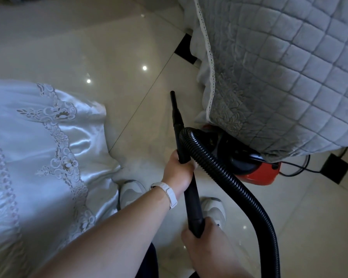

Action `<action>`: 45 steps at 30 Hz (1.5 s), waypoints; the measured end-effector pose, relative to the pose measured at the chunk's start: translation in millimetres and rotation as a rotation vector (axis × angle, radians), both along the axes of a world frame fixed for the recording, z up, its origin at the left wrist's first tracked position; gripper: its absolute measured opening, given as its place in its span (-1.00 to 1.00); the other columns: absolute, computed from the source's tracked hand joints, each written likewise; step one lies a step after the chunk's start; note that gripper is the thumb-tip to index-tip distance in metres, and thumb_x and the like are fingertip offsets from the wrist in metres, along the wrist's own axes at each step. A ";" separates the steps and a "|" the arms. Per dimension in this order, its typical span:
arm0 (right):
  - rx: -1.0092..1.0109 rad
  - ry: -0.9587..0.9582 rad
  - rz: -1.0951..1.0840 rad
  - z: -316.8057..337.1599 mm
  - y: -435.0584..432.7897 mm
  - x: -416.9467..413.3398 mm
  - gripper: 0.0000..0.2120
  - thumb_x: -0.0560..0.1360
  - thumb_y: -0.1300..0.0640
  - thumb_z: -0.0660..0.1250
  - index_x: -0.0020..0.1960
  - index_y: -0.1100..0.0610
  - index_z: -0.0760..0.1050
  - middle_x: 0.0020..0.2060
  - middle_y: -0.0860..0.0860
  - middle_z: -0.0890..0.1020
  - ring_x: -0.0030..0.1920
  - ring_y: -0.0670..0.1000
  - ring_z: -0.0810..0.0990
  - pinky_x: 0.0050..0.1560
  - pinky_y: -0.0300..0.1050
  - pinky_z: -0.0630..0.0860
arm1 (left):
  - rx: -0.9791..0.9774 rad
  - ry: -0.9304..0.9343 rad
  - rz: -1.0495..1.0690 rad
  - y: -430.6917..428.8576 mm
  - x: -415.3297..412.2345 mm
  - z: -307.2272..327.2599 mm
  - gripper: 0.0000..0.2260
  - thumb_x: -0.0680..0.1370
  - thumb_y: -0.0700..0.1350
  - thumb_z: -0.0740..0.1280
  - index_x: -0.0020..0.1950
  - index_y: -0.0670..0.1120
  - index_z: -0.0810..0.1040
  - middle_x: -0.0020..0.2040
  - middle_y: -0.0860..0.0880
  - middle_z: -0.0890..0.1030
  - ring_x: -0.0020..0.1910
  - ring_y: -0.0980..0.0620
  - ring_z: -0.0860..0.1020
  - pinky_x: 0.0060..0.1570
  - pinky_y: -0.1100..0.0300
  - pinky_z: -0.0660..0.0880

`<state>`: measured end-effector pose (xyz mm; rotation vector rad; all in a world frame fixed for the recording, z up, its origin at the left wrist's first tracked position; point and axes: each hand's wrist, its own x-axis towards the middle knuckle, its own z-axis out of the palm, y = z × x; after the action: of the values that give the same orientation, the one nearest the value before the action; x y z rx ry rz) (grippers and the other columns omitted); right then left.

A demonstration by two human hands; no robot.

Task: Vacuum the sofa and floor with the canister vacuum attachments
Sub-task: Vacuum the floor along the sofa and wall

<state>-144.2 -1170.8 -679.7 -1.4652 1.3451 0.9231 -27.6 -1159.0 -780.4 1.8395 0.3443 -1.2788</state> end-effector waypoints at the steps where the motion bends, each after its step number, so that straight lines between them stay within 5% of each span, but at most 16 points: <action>1: 0.001 0.013 -0.004 0.9 2.1 -1.5 -0.75 0.51 -0.02 0.31 -0.19 0.00 0.25 -0.29 -0.09 0.43 -0.15 0.07 0.48 -0.24 -0.14 0.35 | -0.003 -0.004 -0.007 1.8 -2.7 0.8 -0.72 0.32 -0.04 0.23 0.01 0.00 0.50 -0.19 -0.05 0.57 -0.10 -0.24 0.64 0.02 -0.13 0.59; 9: 0.015 0.107 -0.038 5.7 11.6 -3.7 -0.75 0.48 0.00 0.32 -0.18 0.01 0.24 -0.22 -0.09 0.48 -0.06 0.06 0.52 -0.11 -0.18 0.37 | 0.009 0.062 -0.034 13.7 -13.4 -1.3 -0.83 0.53 -0.16 0.31 0.10 0.01 0.48 -0.07 -0.14 0.61 -0.25 -0.06 0.61 -0.21 0.08 0.57; 16: 0.016 0.078 0.028 5.5 1.9 2.9 -0.78 0.49 -0.01 0.31 -0.18 -0.02 0.27 -0.27 -0.11 0.45 -0.16 0.02 0.49 -0.23 -0.17 0.36 | 0.010 0.029 -0.039 5.4 -4.1 -3.4 -0.75 0.41 -0.05 0.29 0.06 -0.03 0.49 0.01 -0.20 0.64 -0.14 -0.20 0.65 -0.02 -0.10 0.61; 21: 0.031 -0.015 0.107 9.9 -6.9 12.4 -0.81 0.51 0.01 0.29 -0.18 0.01 0.30 -0.26 -0.06 0.42 -0.32 -0.15 0.45 -0.34 -0.32 0.34 | 0.045 -0.002 0.048 11.4 11.6 -4.0 -0.88 0.52 -0.15 0.32 0.02 0.01 0.45 -0.08 -0.11 0.58 -0.02 -0.28 0.65 0.03 -0.14 0.61; 29: 0.086 -0.081 0.247 24.1 -13.1 63.5 -0.84 0.53 -0.02 0.26 -0.14 0.02 0.33 -0.29 -0.11 0.44 -0.39 -0.15 0.41 -0.41 -0.36 0.33 | 0.095 -0.058 0.168 31.0 60.8 1.5 -0.85 0.53 -0.16 0.32 0.08 -0.05 0.47 -0.13 -0.08 0.57 -0.23 -0.11 0.62 -0.24 0.08 0.58; 33: 0.126 -0.068 0.308 19.8 -7.1 95.1 -0.85 0.50 -0.07 0.25 -0.06 0.01 0.41 -0.35 -0.12 0.50 -0.45 -0.14 0.42 -0.55 -0.38 0.30 | 0.143 -0.072 0.197 47.4 91.5 -2.5 -0.86 0.49 -0.13 0.31 0.04 -0.07 0.47 -0.12 -0.11 0.58 -0.15 -0.14 0.62 -0.21 0.06 0.56; 38: 0.207 -0.078 0.280 6.1 2.7 129.7 -0.84 0.48 -0.06 0.29 -0.04 0.01 0.43 -0.29 -0.05 0.55 -0.35 -0.05 0.52 -0.29 -0.15 0.49 | 0.194 -0.068 0.249 68.2 127.7 -9.6 -0.83 0.45 -0.07 0.32 0.01 -0.06 0.48 -0.10 -0.12 0.61 -0.09 -0.16 0.65 -0.02 -0.06 0.62; 45: 0.261 -0.079 0.238 -4.3 8.4 175.7 -0.83 0.46 -0.03 0.31 -0.04 0.04 0.44 -0.30 0.00 0.55 -0.36 0.01 0.55 -0.26 -0.09 0.57 | 0.249 -0.023 0.283 77.9 173.6 -9.2 -0.67 0.44 -0.03 0.30 0.19 -0.06 0.45 -0.02 -0.11 0.63 -0.03 -0.16 0.66 0.10 -0.12 0.60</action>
<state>31.5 -1162.4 -684.0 -1.4601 0.9650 1.1348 146.0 -1081.1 -789.5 1.9261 0.7519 -1.0553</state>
